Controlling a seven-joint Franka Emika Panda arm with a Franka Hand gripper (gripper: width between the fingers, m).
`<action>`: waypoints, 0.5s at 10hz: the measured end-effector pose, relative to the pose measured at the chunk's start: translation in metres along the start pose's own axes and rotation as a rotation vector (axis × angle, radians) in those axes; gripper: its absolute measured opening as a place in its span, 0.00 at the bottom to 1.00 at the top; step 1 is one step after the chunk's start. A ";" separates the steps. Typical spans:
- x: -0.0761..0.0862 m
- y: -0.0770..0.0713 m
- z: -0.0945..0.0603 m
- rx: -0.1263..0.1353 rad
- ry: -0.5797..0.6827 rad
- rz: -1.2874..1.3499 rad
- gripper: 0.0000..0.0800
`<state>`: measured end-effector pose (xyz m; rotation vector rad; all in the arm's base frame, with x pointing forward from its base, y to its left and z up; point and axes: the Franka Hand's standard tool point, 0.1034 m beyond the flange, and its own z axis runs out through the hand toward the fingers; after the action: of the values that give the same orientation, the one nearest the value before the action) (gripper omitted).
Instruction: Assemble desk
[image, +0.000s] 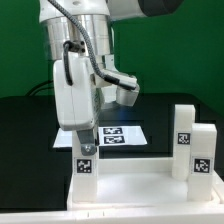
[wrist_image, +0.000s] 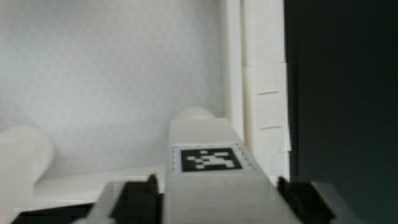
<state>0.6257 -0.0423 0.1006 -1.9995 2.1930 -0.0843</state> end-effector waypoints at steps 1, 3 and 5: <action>0.000 0.000 0.000 0.000 0.000 -0.042 0.63; 0.000 -0.007 -0.005 0.009 0.005 -0.350 0.77; -0.003 -0.002 -0.002 -0.006 0.003 -0.657 0.80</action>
Offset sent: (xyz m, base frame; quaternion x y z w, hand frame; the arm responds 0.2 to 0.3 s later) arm -0.0087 0.0220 -0.0031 0.0007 -0.0446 -0.4361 0.8988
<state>0.6281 -0.0393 0.1036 -2.6268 1.4457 -0.1611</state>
